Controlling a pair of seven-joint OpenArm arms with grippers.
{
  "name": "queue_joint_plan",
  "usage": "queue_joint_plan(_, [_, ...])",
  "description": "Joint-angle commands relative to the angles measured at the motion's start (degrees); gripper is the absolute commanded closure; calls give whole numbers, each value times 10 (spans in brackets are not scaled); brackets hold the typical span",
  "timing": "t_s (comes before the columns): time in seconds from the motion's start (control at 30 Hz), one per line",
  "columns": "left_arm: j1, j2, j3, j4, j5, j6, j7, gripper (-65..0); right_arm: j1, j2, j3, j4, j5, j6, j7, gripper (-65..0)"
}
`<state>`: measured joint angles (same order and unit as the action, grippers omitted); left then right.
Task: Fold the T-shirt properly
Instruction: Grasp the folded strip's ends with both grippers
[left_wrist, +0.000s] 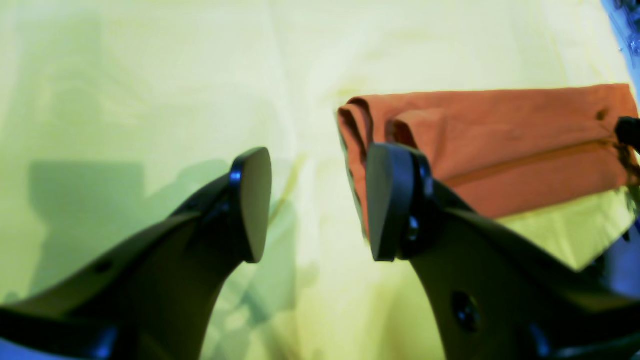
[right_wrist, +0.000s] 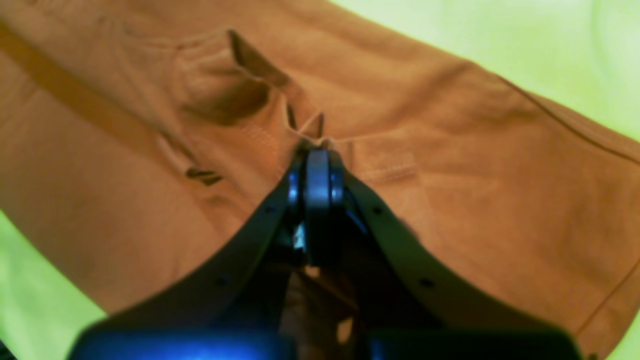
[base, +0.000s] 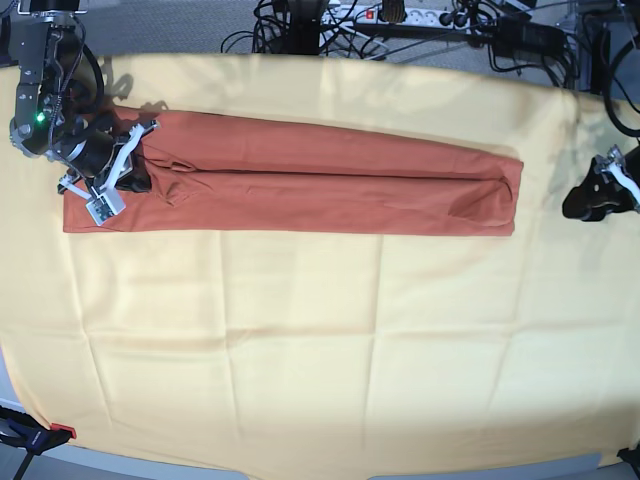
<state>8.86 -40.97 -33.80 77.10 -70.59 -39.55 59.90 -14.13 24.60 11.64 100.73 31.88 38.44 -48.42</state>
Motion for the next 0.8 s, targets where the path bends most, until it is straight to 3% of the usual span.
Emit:
queue_joint_plan(0.0, [-5,-8,-6,7,-7,-4,-15,-323,5,8,4,4,-6,-1,-3,0])
queue_joint_plan(0.33, [2,55,12,5,-3,-4,-16,-323,5,8,4,4,-2,-1,-17,0])
queue_joint_plan(0.7, [1,59,101,5,36,-4,-51,-324,5,8,4,4,13,0,-17,0])
queue_joint_plan(0.77, [0,60,110,5,69,14,-79,-324,5,8,4,4,13,0,-17,0])
